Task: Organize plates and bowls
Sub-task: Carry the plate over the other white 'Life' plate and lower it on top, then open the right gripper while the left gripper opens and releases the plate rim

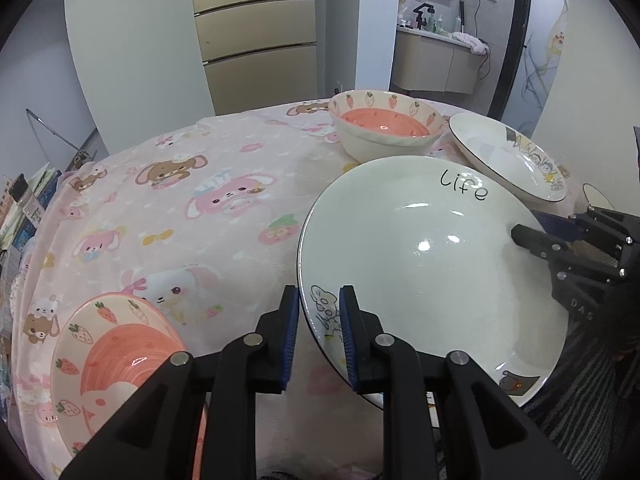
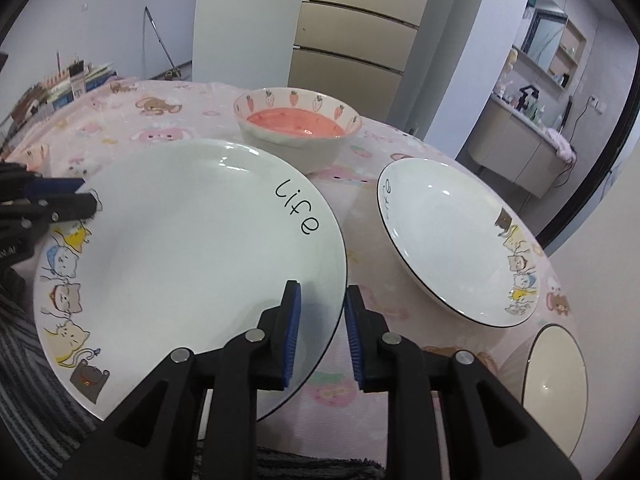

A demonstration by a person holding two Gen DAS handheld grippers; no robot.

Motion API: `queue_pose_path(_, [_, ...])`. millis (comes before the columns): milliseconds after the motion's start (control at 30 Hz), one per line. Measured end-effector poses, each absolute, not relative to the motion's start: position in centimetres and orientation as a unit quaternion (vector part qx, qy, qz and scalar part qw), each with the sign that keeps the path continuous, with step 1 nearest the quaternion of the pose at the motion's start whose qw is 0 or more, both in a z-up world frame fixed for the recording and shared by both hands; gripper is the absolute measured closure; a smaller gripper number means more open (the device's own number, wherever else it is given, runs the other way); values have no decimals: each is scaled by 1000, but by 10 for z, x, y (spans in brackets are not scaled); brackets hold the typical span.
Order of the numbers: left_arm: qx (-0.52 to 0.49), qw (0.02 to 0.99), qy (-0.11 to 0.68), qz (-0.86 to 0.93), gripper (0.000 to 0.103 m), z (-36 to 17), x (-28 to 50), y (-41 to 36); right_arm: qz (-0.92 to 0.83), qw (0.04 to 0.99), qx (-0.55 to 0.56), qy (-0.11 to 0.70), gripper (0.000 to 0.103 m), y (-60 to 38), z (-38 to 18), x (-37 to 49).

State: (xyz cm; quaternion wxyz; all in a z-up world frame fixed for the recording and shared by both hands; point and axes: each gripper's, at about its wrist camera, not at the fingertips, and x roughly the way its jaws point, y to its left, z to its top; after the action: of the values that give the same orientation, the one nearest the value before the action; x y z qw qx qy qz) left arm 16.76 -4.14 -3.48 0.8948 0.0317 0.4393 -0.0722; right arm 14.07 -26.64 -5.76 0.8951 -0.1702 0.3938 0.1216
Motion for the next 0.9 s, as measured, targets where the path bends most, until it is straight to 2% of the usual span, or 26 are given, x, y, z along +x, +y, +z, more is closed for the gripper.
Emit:
queue_pose_path(267, [24, 896, 436, -78, 83, -33, 164, -39, 117, 897, -180, 386, 81, -264, -57, 138])
queue_pose_path(333, [18, 896, 436, -81, 83, -33, 162, -36, 122, 900, -172, 382, 75, -266, -55, 136])
queue_pose_path(400, [14, 897, 433, -85, 83, -31, 161, -34, 127, 903, -164, 377, 48, -267, -53, 135])
queue_pose_path(500, [12, 898, 432, -88, 83, -30, 160, -34, 132, 909, -152, 364, 29, -272, -47, 132])
queue_pose_path(533, [12, 897, 432, -88, 83, -30, 160, -34, 131, 910, -148, 363, 26, -273, -47, 132])
queue_pose_path(600, [12, 897, 433, -88, 82, -31, 160, -34, 131, 911, -144, 364, 12, -275, -46, 132])
queue_pose_path(700, [5, 896, 435, -91, 82, -31, 160, -32, 136, 911, -139, 363, 4, -276, -45, 132])
queue_pose_path(767, [1, 895, 436, -93, 77, -31, 161, -32, 141, 911, -131, 365, 2, -278, -44, 133])
queue_pose_path(800, [0, 894, 437, -96, 69, -31, 161, -32, 146, 910, -125, 367, 2, -280, -44, 134])
queue_pose_path(867, [-1, 896, 432, -100, 48, -29, 159, -32, 157, 908, -111, 371, 0, -284, -44, 135])
queue_pose_path(900, [2, 899, 427, -100, 32, -27, 158, -33, 159, 908, -107, 372, 0, -285, -44, 136])
